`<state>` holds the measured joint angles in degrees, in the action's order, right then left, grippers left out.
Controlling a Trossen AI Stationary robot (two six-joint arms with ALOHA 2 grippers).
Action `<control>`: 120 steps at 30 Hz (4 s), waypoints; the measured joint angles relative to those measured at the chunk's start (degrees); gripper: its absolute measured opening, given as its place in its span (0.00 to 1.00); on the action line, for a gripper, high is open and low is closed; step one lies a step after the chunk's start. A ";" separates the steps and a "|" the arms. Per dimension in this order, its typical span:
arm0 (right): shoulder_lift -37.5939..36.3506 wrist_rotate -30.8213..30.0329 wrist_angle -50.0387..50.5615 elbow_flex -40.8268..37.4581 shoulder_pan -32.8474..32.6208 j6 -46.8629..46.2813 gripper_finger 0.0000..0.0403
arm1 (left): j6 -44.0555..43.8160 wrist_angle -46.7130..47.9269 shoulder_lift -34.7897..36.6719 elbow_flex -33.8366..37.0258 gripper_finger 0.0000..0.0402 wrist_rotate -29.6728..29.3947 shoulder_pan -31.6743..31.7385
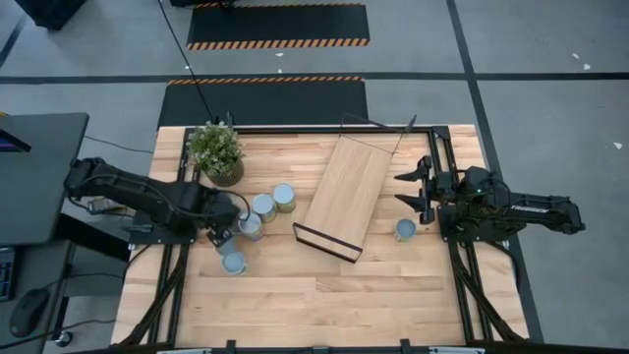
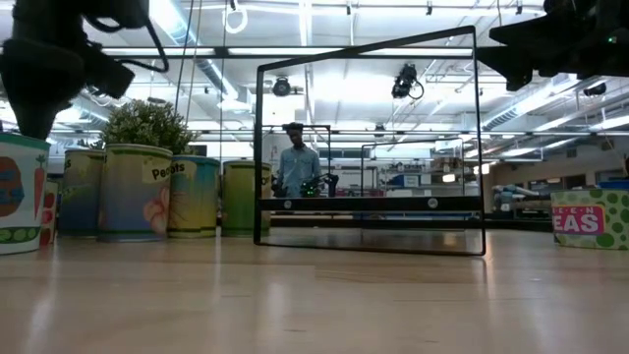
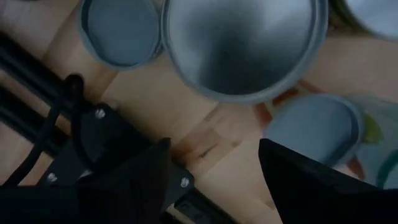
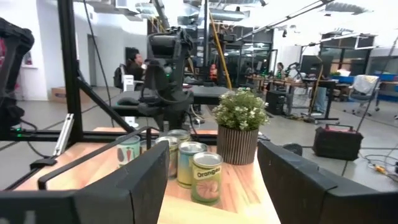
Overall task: Pick and place cans onto a shelf
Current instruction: Put the canned peas on the shelf
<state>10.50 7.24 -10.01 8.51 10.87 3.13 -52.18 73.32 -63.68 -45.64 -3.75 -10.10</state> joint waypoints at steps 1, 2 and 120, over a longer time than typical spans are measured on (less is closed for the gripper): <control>0.00 0.07 0.28 0.00 -0.02 -0.02 0.63 | 0.51 -0.71 -0.19 0.39 0.65 -0.02 0.66; 0.00 0.05 0.61 0.00 -0.02 -0.04 0.62 | 0.74 -1.21 -0.53 0.77 0.67 0.02 1.23; 3.67 -4.31 6.22 -0.02 0.01 -2.11 0.69 | 87.07 -11.98 -67.68 -82.44 0.88 2.61 19.88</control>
<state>14.18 2.93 -3.78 8.49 10.87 1.02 34.89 61.34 -131.37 -128.08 -1.14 9.78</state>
